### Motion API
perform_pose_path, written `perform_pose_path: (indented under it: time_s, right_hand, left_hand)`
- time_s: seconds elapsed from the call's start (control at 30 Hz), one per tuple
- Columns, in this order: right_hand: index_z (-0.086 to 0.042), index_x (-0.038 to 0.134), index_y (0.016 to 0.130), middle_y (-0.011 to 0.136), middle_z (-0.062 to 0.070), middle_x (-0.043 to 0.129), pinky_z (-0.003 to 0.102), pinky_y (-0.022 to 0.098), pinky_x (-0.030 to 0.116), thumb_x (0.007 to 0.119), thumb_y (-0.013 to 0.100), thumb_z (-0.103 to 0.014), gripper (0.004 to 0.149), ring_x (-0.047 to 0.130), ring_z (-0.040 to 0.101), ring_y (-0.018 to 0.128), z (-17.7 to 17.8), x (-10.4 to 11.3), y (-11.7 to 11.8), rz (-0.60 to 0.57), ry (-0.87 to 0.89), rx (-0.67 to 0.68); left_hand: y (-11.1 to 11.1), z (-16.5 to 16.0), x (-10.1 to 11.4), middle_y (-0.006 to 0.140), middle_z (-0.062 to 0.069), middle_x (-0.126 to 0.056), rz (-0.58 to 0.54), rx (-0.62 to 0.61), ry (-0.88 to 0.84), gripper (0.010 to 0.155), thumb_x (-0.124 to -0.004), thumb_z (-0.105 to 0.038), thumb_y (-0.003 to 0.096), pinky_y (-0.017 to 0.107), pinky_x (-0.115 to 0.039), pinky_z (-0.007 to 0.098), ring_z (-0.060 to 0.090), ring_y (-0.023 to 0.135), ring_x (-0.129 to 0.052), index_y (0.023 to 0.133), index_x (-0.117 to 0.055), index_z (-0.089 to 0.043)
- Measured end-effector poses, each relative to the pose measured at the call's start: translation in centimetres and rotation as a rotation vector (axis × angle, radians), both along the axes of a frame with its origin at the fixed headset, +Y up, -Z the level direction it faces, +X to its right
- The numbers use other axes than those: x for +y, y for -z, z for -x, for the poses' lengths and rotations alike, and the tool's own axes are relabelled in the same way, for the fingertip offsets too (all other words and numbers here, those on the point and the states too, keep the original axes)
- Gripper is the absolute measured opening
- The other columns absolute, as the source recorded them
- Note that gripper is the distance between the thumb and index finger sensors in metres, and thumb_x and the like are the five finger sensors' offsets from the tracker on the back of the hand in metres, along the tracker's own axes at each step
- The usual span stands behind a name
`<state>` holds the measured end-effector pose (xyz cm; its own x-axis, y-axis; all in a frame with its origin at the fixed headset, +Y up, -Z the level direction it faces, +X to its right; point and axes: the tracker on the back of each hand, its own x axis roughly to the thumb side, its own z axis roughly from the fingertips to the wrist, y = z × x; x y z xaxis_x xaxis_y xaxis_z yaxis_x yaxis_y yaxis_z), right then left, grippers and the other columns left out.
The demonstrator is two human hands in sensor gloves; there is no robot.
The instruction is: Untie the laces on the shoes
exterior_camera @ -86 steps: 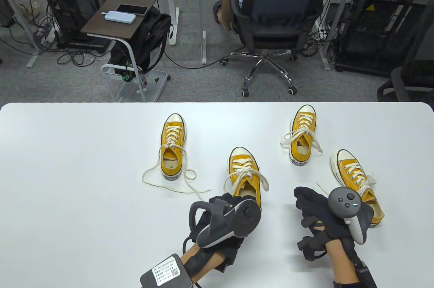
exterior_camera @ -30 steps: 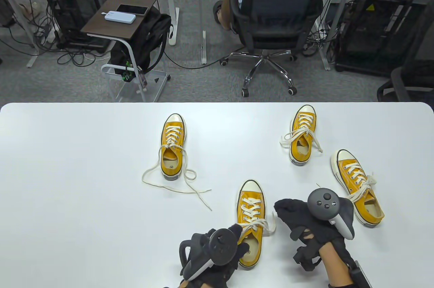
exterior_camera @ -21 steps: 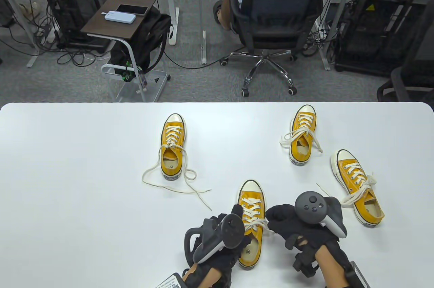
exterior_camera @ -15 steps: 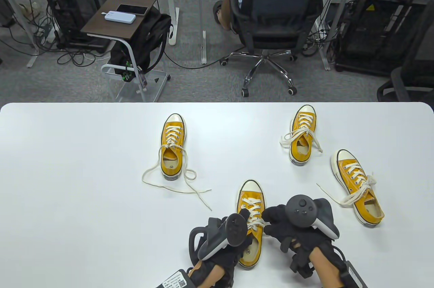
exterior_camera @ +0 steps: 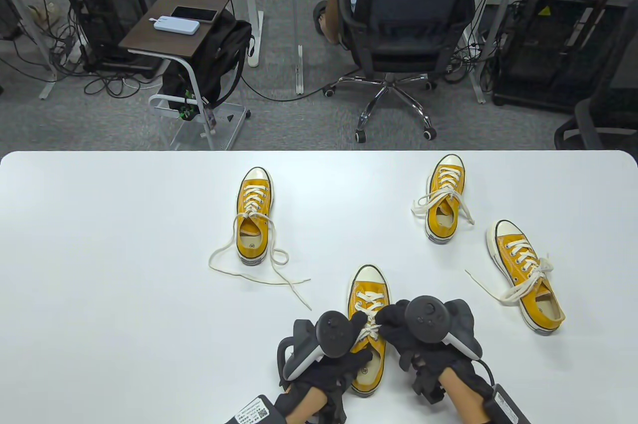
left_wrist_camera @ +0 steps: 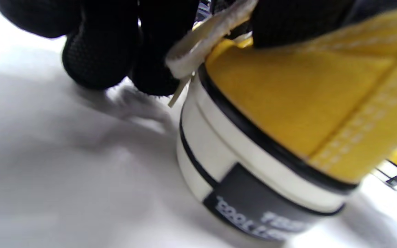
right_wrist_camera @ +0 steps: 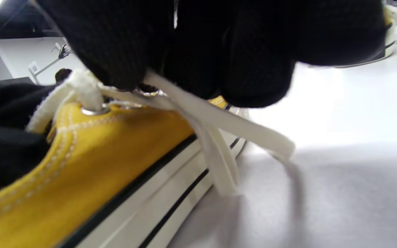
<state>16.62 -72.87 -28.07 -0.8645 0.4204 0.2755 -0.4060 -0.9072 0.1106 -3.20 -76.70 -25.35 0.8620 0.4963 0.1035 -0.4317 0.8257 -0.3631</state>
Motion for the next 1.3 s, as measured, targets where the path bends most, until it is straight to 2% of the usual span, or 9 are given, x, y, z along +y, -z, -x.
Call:
perform_pose_path:
  time_s: [0.2, 0.43, 0.63, 0.77, 0.9, 0.97, 1.13, 1.3]
  right_hand:
    - [-0.030, 0.085, 0.076, 0.072, 0.013, 0.093, 0.048, 0.030, 0.084, 0.086, 0.041, -0.035, 0.035, 0.096, 0.036, 0.050, -1.9, 1.4, 0.0, -0.090, 0.056, -0.095]
    - [-0.030, 0.082, 0.078, 0.070, 0.012, 0.094, 0.047, 0.028, 0.084, 0.084, 0.043, -0.035, 0.036, 0.097, 0.036, 0.048, -7.4, 3.3, 0.2, -0.198, 0.219, -0.343]
    - [-0.025, 0.078, 0.081, 0.068, 0.011, 0.094, 0.047, 0.027, 0.084, 0.081, 0.045, -0.034, 0.038, 0.097, 0.036, 0.047, -12.0, 3.7, 0.2, -0.225, 0.337, -0.538]
    - [-0.024, 0.078, 0.081, 0.068, 0.011, 0.094, 0.047, 0.027, 0.084, 0.082, 0.045, -0.034, 0.038, 0.097, 0.036, 0.046, -14.1, 3.8, 0.0, -0.226, 0.383, -0.611]
    - [-0.022, 0.080, 0.080, 0.067, 0.012, 0.095, 0.047, 0.027, 0.084, 0.085, 0.044, -0.033, 0.038, 0.097, 0.036, 0.046, -14.7, 3.5, 0.2, -0.182, 0.363, -0.622]
    - [-0.021, 0.082, 0.079, 0.066, 0.012, 0.096, 0.048, 0.027, 0.084, 0.086, 0.043, -0.033, 0.038, 0.098, 0.036, 0.046, -14.5, 3.3, 0.5, -0.137, 0.333, -0.584]
    - [-0.019, 0.085, 0.078, 0.065, 0.013, 0.097, 0.049, 0.027, 0.084, 0.090, 0.042, -0.031, 0.038, 0.098, 0.037, 0.045, -13.0, 2.3, 1.2, 0.008, 0.234, -0.494]
    - [-0.018, 0.087, 0.077, 0.065, 0.014, 0.099, 0.049, 0.027, 0.084, 0.092, 0.041, -0.030, 0.038, 0.098, 0.038, 0.045, -10.8, 0.5, 2.1, 0.141, 0.080, -0.416]
  left_hand:
    - [-0.1, -0.2, 0.1, 0.081, 0.010, -0.094, -0.007, 0.008, 0.004, 0.073, -0.079, -0.056, 0.0456, 0.040, -0.083, 0.045, 0.036, 0.060, -0.096, 0.111, -0.051, -0.041]
    - [-0.1, -0.2, 0.0, 0.080, 0.010, -0.095, -0.013, 0.011, -0.004, 0.073, -0.079, -0.055, 0.0452, 0.040, -0.084, 0.045, 0.035, 0.058, -0.097, 0.111, -0.052, -0.041]
    - [-0.1, -0.2, 0.0, 0.080, 0.010, -0.095, -0.017, 0.008, -0.005, 0.072, -0.079, -0.055, 0.0453, 0.039, -0.084, 0.045, 0.036, 0.058, -0.096, 0.111, -0.053, -0.040]
    - [0.0, -0.1, -0.1, 0.080, 0.010, -0.095, -0.011, 0.009, -0.015, 0.072, -0.080, -0.055, 0.0451, 0.039, -0.084, 0.045, 0.036, 0.058, -0.096, 0.111, -0.054, -0.040]
    - [-0.1, -0.2, -0.1, 0.080, 0.010, -0.095, -0.017, 0.005, -0.010, 0.072, -0.079, -0.055, 0.0454, 0.039, -0.084, 0.045, 0.036, 0.058, -0.096, 0.111, -0.053, -0.040]
    - [0.0, -0.1, -0.1, 0.080, 0.010, -0.095, -0.014, 0.005, -0.017, 0.072, -0.079, -0.055, 0.0454, 0.039, -0.084, 0.045, 0.036, 0.058, -0.096, 0.111, -0.053, -0.040]
    - [-0.1, -0.1, -0.1, 0.080, 0.011, -0.095, -0.014, 0.005, -0.020, 0.072, -0.079, -0.056, 0.0454, 0.039, -0.084, 0.045, 0.036, 0.058, -0.096, 0.111, -0.054, -0.040]
    - [-0.1, -0.1, -0.1, 0.080, 0.010, -0.095, -0.017, 0.004, -0.022, 0.072, -0.078, -0.056, 0.0454, 0.039, -0.084, 0.045, 0.036, 0.057, -0.096, 0.111, -0.054, -0.040]
